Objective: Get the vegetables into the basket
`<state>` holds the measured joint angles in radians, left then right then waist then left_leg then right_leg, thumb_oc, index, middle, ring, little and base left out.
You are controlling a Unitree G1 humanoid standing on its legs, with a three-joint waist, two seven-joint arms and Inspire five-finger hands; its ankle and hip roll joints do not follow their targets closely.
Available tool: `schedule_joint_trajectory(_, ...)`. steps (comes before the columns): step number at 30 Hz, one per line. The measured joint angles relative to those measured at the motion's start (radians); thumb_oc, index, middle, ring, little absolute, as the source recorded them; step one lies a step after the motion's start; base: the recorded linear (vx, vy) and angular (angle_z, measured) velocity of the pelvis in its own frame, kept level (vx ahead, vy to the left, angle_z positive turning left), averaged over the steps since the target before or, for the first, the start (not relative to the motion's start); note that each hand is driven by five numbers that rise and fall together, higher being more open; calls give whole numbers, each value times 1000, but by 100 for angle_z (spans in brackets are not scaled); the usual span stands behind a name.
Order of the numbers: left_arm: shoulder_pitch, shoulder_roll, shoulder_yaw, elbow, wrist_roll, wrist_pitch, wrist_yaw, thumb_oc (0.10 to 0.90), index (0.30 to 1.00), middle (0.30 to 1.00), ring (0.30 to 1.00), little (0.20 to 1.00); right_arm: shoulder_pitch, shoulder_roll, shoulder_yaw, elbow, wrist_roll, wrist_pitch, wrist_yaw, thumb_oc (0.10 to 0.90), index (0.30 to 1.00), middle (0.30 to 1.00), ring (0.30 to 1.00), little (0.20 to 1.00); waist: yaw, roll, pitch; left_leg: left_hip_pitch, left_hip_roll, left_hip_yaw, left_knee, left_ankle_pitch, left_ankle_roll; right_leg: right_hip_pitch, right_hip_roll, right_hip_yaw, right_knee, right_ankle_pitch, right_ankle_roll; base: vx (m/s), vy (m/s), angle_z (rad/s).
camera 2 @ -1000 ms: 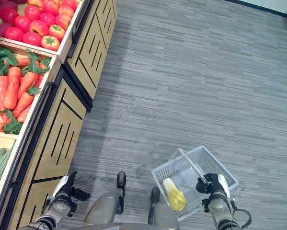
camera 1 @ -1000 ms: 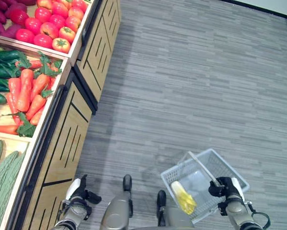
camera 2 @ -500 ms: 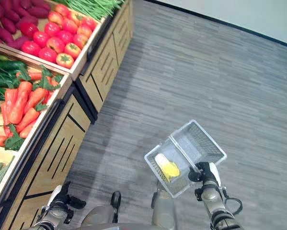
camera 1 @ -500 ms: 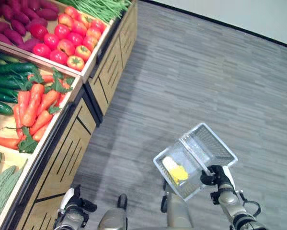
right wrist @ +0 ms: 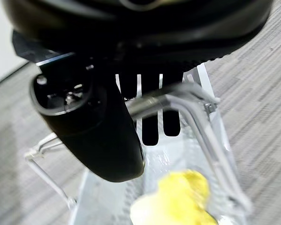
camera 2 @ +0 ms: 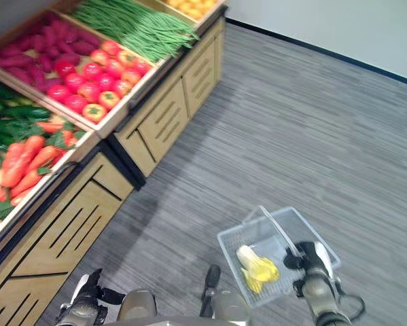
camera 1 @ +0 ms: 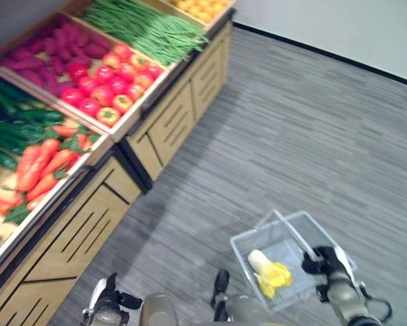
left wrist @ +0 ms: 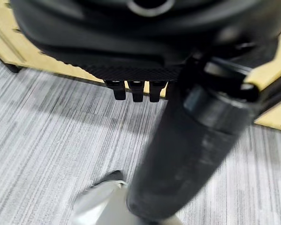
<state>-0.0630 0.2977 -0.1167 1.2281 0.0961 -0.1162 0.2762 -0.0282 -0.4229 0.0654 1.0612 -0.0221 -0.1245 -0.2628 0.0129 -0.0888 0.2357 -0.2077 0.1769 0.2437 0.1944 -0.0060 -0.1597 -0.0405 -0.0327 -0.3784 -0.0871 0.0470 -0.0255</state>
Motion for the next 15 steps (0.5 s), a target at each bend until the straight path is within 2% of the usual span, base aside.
schedule_joint_trajectory(2,26,-6,-1,4,1,2,-9,900,1000,1000,1000,1000,-7,25,1,16,0,0,0,400,300,300,300,300,10,5,-1,-23,-31,28,-156,45,12,3,23,6,-6,-30,28,258,83,-14)
schedule_joint_trajectory(3,39,-6,-1,6,1,2,-15,900,1000,1000,1000,1000,-7,37,1,14,0,-1,0,400,300,300,300,300,17,13,-5,-24,-33,27,-207,81,12,7,37,13,-5,-34,23,100,29,-45)
schedule_joint_trajectory(4,52,-8,-2,6,1,5,-16,900,1000,1000,1000,1000,2,45,3,12,-1,-1,1,400,300,300,300,300,30,13,-4,-30,-24,20,-222,109,27,12,52,21,-2,-29,20,248,159,-54)
schedule_joint_trajectory(5,72,-11,-10,6,2,12,-25,900,1000,1000,1000,1000,17,48,3,9,-1,-2,1,400,300,300,300,300,28,11,-3,-38,-15,12,-180,139,42,32,64,23,-3,-24,-4,302,224,-38)
schedule_joint_trajectory(8,68,-20,-11,24,5,11,-37,900,1000,1000,1000,1000,48,37,-8,1,-1,0,-4,400,300,300,300,300,21,18,-16,3,-30,14,-168,145,59,46,61,39,14,-38,12,204,202,-16)
schedule_joint_trajectory(11,38,-17,-10,22,15,11,-37,900,1000,1000,1000,1000,51,32,-18,2,-2,4,-5,400,300,300,300,300,13,21,-16,41,-65,20,-215,167,137,37,31,48,48,-44,31,114,141,-2)
schedule_joint_trajectory(12,32,-12,-10,10,22,4,-36,900,1000,1000,1000,1000,55,33,-18,2,-3,4,-3,400,300,300,300,300,7,21,-16,56,-89,25,-214,148,158,35,3,61,85,-57,48,133,161,6)
schedule_joint_trajectory(15,-7,9,-10,-5,21,-9,-33,900,1000,1000,1000,1000,33,35,-16,10,-3,2,3,400,300,300,300,300,24,19,-18,44,-116,38,-181,104,181,9,-41,85,143,-84,67,67,80,0)
